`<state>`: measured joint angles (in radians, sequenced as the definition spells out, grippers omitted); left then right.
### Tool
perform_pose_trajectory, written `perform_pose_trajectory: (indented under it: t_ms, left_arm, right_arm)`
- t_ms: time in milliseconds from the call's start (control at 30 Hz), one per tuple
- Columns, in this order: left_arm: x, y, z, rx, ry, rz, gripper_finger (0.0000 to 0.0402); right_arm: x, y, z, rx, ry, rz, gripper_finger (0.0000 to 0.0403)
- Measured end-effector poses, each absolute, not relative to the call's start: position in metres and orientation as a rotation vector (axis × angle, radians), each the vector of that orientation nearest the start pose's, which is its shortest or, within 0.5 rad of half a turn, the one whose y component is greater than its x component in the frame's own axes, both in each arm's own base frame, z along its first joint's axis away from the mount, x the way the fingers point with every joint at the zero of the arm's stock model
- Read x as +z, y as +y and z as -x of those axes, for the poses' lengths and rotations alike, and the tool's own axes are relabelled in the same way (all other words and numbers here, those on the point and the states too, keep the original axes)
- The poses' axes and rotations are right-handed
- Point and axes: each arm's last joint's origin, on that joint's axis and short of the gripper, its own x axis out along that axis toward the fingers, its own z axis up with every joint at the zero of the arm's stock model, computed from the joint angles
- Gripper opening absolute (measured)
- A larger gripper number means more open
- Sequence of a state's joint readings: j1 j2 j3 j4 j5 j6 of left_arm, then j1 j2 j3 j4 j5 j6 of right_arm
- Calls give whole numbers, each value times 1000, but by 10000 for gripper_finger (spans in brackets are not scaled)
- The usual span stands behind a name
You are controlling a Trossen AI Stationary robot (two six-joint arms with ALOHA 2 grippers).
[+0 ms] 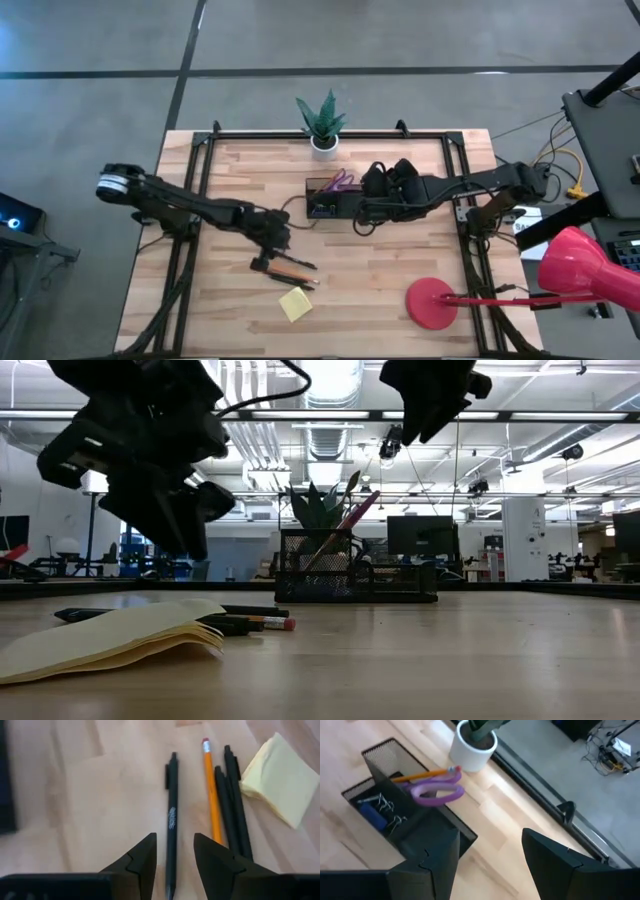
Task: Pick and place office supplies into organizer
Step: Put the top black pen into the black organizer
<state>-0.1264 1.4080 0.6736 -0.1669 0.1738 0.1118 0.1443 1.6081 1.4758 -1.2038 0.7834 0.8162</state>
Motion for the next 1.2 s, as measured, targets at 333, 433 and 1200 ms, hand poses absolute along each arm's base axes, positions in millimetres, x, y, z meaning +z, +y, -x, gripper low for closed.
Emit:
perform_pose_trajectory:
  t_ms: [333,433,1200]
  left_arm:
    - [137,-46,-276,-310,996,-126,115]
    - [137,-47,-283,-315,979,-142,115]
    - [126,-67,-299,-234,947,-289,12]
  right_arm:
    - [298,33,-299,-925,905,-103,206]
    - [299,34,-300,-920,892,-108,206]
    - [288,34,-298,-929,919,-85,206]
